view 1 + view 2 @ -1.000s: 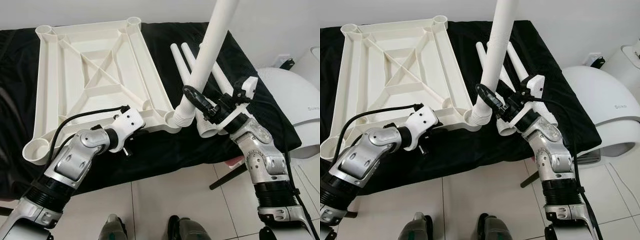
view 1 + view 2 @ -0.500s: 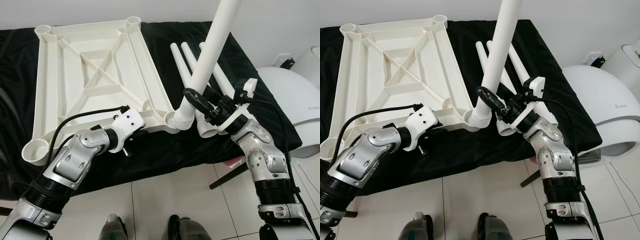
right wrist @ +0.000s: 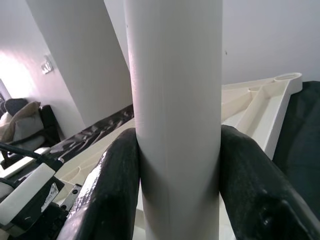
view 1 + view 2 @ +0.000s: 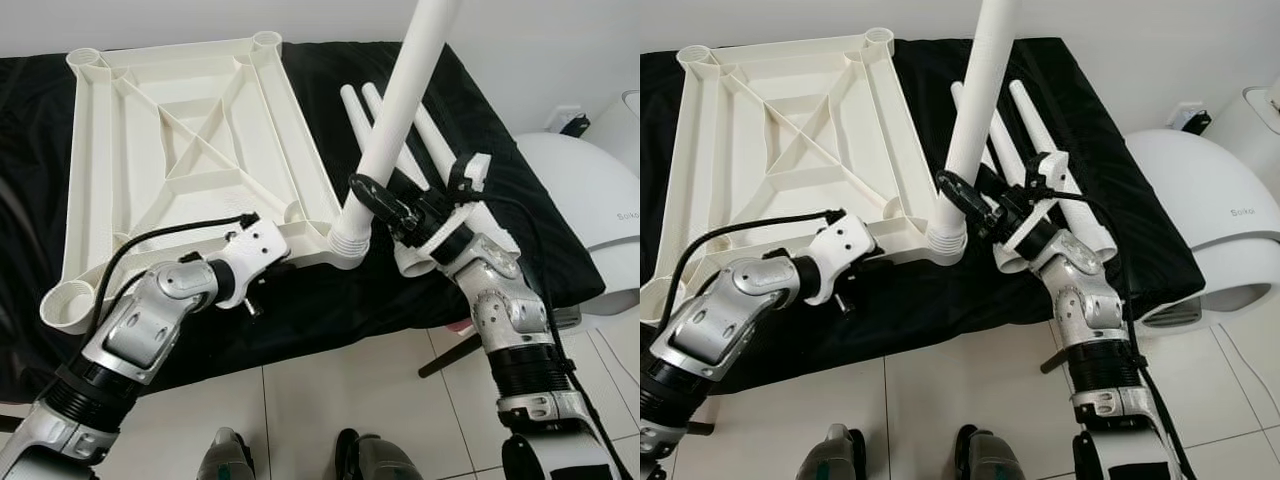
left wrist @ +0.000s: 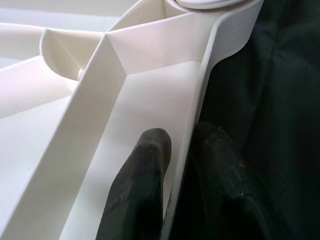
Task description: Building children table
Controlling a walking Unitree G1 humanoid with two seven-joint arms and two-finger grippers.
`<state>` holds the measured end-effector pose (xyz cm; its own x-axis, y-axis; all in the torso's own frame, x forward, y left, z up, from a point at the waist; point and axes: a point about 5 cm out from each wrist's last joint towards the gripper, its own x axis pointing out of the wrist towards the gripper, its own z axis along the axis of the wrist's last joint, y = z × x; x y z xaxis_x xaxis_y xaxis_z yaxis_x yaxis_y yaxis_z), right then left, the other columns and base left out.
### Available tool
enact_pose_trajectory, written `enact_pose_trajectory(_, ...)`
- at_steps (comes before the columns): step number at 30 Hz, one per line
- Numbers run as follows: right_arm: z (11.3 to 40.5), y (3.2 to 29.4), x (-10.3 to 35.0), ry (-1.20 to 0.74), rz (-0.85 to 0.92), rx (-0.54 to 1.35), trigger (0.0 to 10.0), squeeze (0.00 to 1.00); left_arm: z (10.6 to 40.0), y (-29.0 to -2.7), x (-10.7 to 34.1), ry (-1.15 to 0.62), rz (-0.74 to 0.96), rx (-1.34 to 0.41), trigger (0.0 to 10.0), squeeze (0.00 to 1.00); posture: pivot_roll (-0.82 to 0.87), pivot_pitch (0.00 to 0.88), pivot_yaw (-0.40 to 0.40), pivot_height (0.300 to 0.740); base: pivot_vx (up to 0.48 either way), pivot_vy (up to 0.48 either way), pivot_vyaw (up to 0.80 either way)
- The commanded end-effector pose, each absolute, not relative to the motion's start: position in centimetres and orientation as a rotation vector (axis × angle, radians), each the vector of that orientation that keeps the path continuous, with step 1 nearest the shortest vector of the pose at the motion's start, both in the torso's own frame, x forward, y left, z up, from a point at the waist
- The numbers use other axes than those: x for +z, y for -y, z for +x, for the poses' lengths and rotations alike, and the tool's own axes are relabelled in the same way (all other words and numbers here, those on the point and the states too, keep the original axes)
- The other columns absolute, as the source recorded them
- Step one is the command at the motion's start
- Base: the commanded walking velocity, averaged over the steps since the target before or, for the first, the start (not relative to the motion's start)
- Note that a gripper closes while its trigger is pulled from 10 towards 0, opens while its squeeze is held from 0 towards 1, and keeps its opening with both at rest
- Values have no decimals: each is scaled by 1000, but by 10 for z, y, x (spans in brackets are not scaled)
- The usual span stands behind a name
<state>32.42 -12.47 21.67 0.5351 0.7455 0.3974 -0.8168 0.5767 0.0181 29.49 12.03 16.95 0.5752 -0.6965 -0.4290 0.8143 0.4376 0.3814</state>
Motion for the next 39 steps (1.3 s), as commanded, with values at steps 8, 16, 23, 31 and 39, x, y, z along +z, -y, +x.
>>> enact_pose_trajectory(8,328,121,200,304,112,964,10000,0,284,-120,154,-316,608,-1011,10000,0,101,210,-48,740,0,0,0)
enact_pose_trajectory(16,325,121,195,306,-2,986,10000,0,282,-119,156,-312,608,-1010,10000,0,95,218,-49,740,0,0,0)
enact_pose_trajectory(23,321,120,192,310,-9,993,10000,0,282,-118,158,-307,606,-1010,10000,0,94,218,-52,740,0,0,0)
enact_pose_trajectory(31,310,123,176,288,30,953,10000,0,282,-117,162,-297,603,-1010,10000,0,94,215,-44,740,0,0,0)
enact_pose_trajectory(39,304,125,168,276,47,926,10000,0,283,-117,164,-294,611,-1018,10000,0,89,214,-35,740,0,0,0)
